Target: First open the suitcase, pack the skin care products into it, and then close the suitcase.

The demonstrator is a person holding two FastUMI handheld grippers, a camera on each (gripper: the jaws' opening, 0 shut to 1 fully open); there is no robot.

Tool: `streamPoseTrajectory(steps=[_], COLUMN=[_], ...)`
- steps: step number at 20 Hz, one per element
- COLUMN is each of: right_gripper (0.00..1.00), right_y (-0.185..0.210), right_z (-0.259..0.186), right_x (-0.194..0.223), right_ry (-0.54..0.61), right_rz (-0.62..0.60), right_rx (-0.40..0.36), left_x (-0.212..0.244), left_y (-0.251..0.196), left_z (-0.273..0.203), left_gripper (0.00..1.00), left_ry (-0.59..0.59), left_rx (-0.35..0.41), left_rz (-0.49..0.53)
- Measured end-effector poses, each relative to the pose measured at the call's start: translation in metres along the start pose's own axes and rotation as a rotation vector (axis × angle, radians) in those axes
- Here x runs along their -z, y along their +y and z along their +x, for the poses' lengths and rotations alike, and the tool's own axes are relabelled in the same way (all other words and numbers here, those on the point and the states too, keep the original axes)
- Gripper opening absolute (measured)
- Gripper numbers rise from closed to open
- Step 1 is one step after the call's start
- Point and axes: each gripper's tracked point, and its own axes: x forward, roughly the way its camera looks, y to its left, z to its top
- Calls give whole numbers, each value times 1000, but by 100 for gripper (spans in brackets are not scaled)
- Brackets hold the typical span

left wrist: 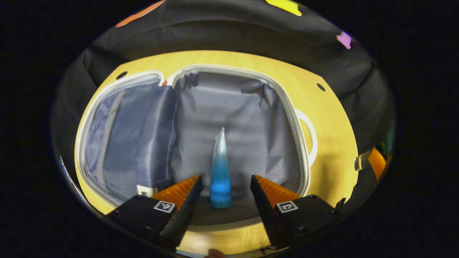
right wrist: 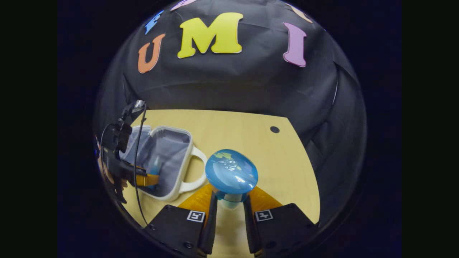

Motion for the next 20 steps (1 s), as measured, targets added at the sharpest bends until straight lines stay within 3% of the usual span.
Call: streamPoseTrajectory(steps=[1, 7, 11, 15, 20], right_gripper=[34, 34, 34, 34, 32], right_y=[14, 114, 163, 178, 176], right_z=[5, 31, 50, 78, 102], right_x=[-8, -16, 6, 39, 43], right_ry=[-4, 47, 121, 244, 307], right_rz=[-4, -31, -59, -92, -65], right_rx=[-21, -147, -181, -132, -61], left_x=[-5, -37, -36, -37, -33], left_y=[7, 57, 95, 125, 156], left_z=[-12, -90, -128, -138, -147], left_gripper=[97, 98, 98, 98, 98], left_ry=[-41, -411, -525, -566, -584], left_rx=[-20, -62, -99, -128, -143], left_rz=[24, 73, 79, 74, 25])
